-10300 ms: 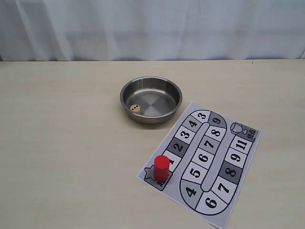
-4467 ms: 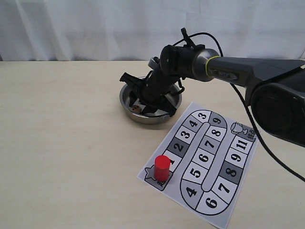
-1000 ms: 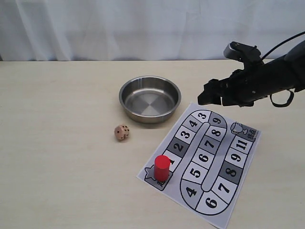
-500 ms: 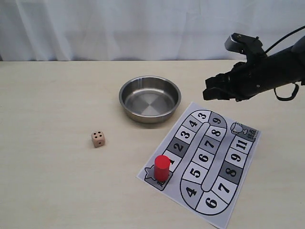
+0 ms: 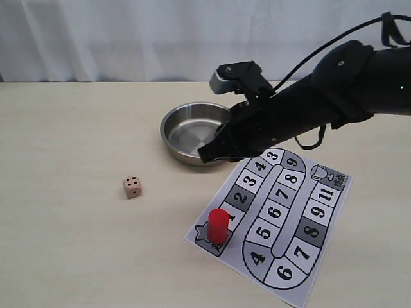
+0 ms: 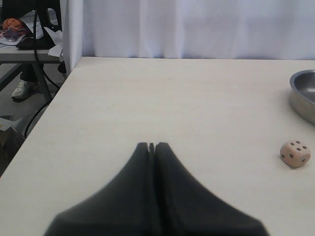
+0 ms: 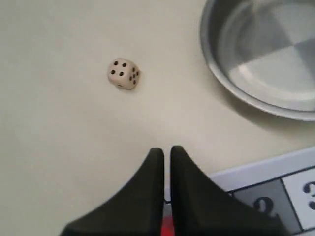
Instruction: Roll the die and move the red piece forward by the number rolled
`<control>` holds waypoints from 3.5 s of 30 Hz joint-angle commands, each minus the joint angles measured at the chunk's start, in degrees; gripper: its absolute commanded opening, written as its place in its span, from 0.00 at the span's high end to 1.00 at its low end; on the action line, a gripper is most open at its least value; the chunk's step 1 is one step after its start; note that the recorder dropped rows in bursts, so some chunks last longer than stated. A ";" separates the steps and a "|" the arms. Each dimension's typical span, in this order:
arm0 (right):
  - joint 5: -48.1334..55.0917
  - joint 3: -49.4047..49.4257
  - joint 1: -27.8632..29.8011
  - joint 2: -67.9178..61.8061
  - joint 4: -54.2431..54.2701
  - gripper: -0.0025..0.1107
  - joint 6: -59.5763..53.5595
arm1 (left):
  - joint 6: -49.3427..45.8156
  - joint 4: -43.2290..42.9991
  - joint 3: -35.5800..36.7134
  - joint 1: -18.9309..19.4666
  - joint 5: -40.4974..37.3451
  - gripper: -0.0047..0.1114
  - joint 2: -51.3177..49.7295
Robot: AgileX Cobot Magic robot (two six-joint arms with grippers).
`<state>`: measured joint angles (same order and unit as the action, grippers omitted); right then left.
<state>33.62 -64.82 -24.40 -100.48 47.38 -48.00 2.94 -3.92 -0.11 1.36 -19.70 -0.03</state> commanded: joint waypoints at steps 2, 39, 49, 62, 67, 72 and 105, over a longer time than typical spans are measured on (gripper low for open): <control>-4.84 -1.53 -7.44 0.24 -3.59 0.94 2.86 | 0.32 0.08 0.11 -0.01 0.76 0.96 0.03; 2.23 -26.49 -18.24 -25.88 -36.32 0.94 33.48 | 0.32 -0.05 0.11 -0.01 0.76 0.96 0.03; -2.06 -26.49 -17.61 -27.28 -35.63 0.94 35.65 | 0.32 -0.05 0.11 -0.01 0.76 0.96 0.03; -2.82 -26.49 -16.91 -28.79 -35.64 0.94 36.87 | 0.32 0.07 0.11 -0.01 0.76 0.96 0.03; -2.94 -26.49 -16.91 -28.78 -35.91 0.94 36.87 | 0.32 0.07 0.11 -0.01 0.76 0.96 0.03; -3.42 -26.49 -16.91 -28.78 -35.91 0.94 36.87 | 0.32 0.07 0.11 -0.01 0.76 0.96 0.03; 5.75 -3.94 -10.89 2.08 -39.31 0.94 31.32 | 0.32 0.07 0.11 -0.01 0.76 0.96 0.03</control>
<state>42.99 -71.60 -35.61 -99.69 8.45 -16.62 2.94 -3.92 -0.11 1.36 -19.70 -0.03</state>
